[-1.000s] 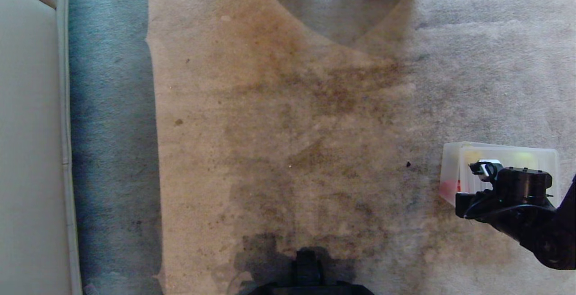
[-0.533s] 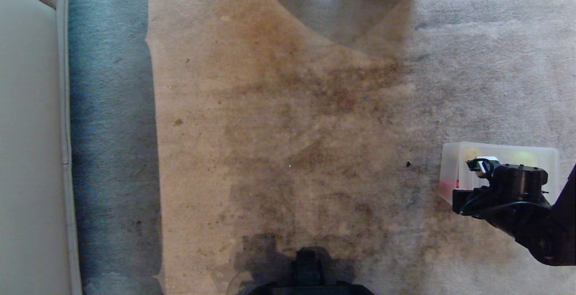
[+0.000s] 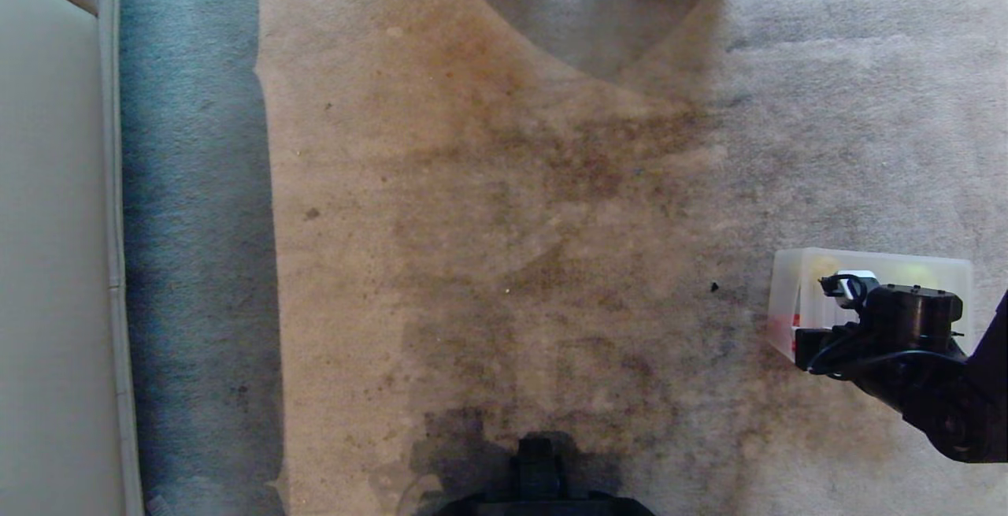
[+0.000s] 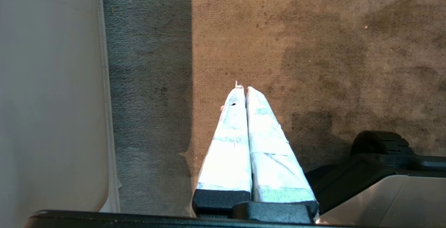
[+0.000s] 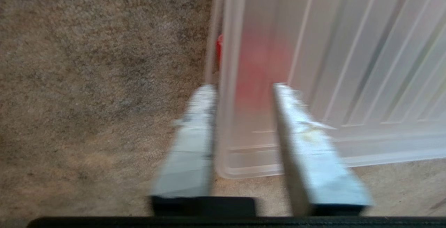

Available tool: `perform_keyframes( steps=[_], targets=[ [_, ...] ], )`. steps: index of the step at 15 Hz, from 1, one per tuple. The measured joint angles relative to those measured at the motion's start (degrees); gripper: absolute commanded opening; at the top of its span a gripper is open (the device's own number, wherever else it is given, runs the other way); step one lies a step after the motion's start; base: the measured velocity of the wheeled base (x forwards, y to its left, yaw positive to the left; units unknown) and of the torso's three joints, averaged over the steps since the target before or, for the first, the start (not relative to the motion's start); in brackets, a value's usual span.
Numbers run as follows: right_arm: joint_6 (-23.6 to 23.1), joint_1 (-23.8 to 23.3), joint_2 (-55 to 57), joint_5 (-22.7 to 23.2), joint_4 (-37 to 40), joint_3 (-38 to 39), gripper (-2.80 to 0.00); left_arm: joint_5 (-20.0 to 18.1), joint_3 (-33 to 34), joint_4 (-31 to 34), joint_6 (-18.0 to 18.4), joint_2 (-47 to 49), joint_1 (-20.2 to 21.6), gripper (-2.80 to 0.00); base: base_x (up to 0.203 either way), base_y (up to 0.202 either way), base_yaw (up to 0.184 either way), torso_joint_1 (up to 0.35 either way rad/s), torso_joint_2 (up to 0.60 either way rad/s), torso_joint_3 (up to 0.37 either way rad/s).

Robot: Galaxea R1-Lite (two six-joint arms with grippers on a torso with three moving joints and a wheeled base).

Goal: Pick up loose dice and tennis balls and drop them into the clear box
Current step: Close the lid

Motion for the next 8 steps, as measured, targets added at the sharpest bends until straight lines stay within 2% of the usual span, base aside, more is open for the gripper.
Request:
perform_keyframes(
  steps=[8],
  targets=[
    [-0.02, 0.00, -4.99, 1.61, 1.18, 1.81, 0.00, -0.02, 0.00, 0.03, -0.02, 0.00, 0.00, -2.80, 0.000, 0.000, 0.000, 0.000, 0.00, 0.000]
  ],
)
